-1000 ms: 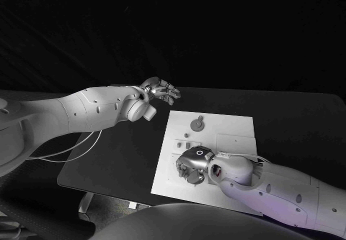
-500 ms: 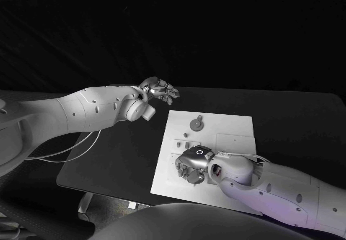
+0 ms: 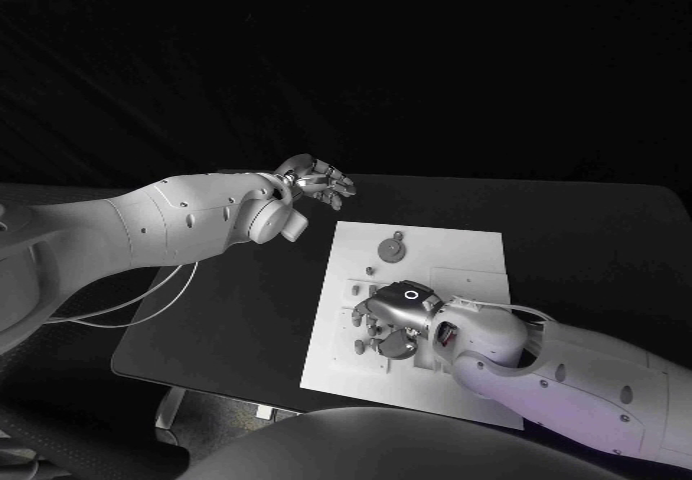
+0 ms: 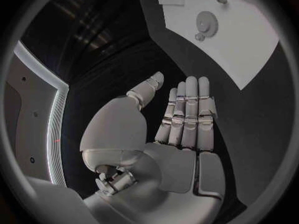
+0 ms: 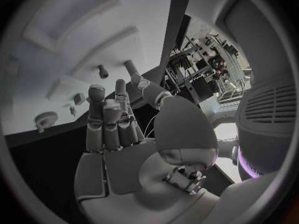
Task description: Assemble the parts on the task board
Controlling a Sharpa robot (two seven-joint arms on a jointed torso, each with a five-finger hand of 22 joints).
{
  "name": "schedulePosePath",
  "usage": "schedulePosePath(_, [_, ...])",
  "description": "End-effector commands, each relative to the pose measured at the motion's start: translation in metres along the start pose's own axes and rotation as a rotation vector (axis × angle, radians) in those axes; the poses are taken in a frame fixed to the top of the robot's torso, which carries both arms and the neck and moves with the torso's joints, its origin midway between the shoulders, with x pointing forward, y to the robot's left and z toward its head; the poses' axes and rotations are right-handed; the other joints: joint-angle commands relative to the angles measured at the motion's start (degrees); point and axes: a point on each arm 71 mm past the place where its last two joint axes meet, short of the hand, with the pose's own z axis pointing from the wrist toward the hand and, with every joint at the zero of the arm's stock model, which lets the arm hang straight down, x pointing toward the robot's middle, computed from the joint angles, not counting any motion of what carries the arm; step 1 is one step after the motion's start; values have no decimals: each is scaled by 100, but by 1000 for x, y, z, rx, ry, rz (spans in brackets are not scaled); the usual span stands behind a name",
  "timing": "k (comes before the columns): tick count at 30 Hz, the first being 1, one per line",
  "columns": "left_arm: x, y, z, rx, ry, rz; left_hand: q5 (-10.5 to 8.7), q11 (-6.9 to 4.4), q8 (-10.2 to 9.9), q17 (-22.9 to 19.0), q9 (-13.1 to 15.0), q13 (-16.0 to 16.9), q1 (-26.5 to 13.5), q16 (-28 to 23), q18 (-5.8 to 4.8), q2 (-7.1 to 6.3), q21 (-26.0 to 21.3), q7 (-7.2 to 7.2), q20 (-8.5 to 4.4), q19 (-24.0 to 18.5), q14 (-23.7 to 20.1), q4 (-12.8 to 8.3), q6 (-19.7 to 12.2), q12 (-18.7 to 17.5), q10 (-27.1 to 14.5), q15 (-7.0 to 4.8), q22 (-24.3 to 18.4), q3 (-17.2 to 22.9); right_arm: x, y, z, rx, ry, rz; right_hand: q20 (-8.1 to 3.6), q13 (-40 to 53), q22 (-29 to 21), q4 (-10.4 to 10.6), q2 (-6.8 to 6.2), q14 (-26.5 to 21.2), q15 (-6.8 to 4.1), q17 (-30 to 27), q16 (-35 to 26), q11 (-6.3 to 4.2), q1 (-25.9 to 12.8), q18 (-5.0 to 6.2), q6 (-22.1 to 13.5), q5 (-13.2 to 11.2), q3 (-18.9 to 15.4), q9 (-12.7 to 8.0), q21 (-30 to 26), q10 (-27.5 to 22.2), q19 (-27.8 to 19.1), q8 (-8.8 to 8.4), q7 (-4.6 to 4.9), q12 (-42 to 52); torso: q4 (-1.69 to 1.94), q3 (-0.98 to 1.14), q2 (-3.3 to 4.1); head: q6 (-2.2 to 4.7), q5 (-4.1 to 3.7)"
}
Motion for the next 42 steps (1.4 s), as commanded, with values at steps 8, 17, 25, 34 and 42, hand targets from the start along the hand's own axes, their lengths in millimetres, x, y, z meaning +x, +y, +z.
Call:
schedulePosePath(8, [-1,-1,0,7,3,2,-1,-7,38,15,-10,-7,23,-39,81,-26,-24,-11,-13,34,35,18,-38,17,-47,-4,10,24,-58,-33,-33,75,-180,119,-6,14,108,20,-32,69,0,1,23,5,-21,290,51,20,-67,7,25,-21,51,46,36,-31,-6,5,-3,123,-145])
schedulePosePath(17, [-2,0,1,2,1,3,-1,-4,40,31,-14,-11,-7,-50,78,-32,-28,-8,-10,36,38,35,-41,19,-49,-2,14,14,-89,-110,-95,400,-188,308,46,96,90,540,-10,4,-51,-30,-60,-44,-753,290,290,21,-161,50,-48,178,-4,196,82,78,-29,-7,-23,339,-435])
schedulePosePath(25, [0,1,3,-3,3,-1,-1,-2,46,64,-21,-19,-95,-77,77,-47,-41,-8,-8,33,38,85,-43,25,-56,1,22,-14,-72,-135,-131,576,6,459,38,2453,58,1359,-178,-59,-368,-58,-192,-395,-1298,290,561,198,-145,220,-204,205,-12,341,-201,2783,-102,2,-66,348,-541])
schedulePosePath(34, [2,3,2,-5,14,-14,-2,-7,51,132,-41,-35,-412,-139,79,-6,-73,-6,-6,17,31,323,-59,43,-56,5,42,-85,-40,-131,-145,641,203,497,-102,3771,133,1945,-186,133,-500,382,375,-542,-1547,290,865,-76,-126,473,-62,-98,150,486,-365,4421,-158,15,-123,269,-605])
schedulePosePath(42, [5,2,1,-3,30,-18,-4,-9,55,167,-48,-42,-514,-165,83,-13,-85,-6,-5,9,28,396,-67,52,-57,5,56,-115,-15,-124,-144,678,347,485,-182,4271,137,2162,-206,157,-544,635,607,-612,-1786,290,1094,-103,-260,623,115,-111,219,570,-444,5068,-165,5,-127,237,-697])
